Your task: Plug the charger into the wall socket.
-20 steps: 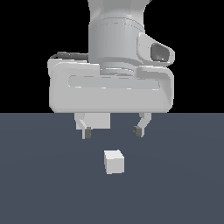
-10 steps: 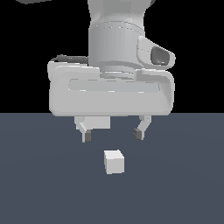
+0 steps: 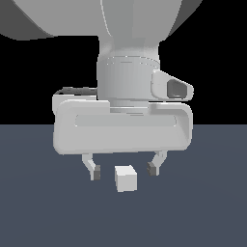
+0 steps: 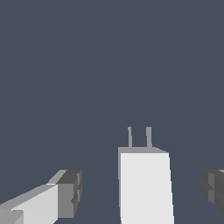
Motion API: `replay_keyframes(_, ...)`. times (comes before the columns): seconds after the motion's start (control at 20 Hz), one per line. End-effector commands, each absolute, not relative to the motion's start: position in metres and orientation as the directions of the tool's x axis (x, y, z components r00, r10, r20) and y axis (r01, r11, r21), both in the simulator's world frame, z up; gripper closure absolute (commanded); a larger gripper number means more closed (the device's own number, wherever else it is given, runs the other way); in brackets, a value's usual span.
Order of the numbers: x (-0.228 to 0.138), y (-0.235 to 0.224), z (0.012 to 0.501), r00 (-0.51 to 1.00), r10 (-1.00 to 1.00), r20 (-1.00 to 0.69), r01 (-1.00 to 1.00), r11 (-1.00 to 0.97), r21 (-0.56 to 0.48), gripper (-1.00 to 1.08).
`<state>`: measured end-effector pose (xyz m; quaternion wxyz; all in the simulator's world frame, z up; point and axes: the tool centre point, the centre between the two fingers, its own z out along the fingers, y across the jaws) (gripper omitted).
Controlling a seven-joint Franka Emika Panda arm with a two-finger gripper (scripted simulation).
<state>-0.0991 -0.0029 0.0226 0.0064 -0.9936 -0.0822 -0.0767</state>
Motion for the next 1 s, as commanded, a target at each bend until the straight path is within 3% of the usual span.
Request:
replay_keyframes(0.0,-0.0987,-0.0029,0.0156,0.975,0.162,0.154,0.164,-0.986,0.0,-0.92)
replay_keyframes(0.2,-0.0985,-0.0029,0.0117,0.975,0.162,0.154,0.164,-0.986,0.0,-0.92)
replay_keyframes(0.25,-0.0985,-0.0029,0.0117,0.975,0.162,0.154,0.164,-0.986,0.0,1.08)
replay_keyframes(0.95,-0.0963,-0.0009,0.0157,0.975,0.162,0.154,0.164,-0.986,0.0,1.08)
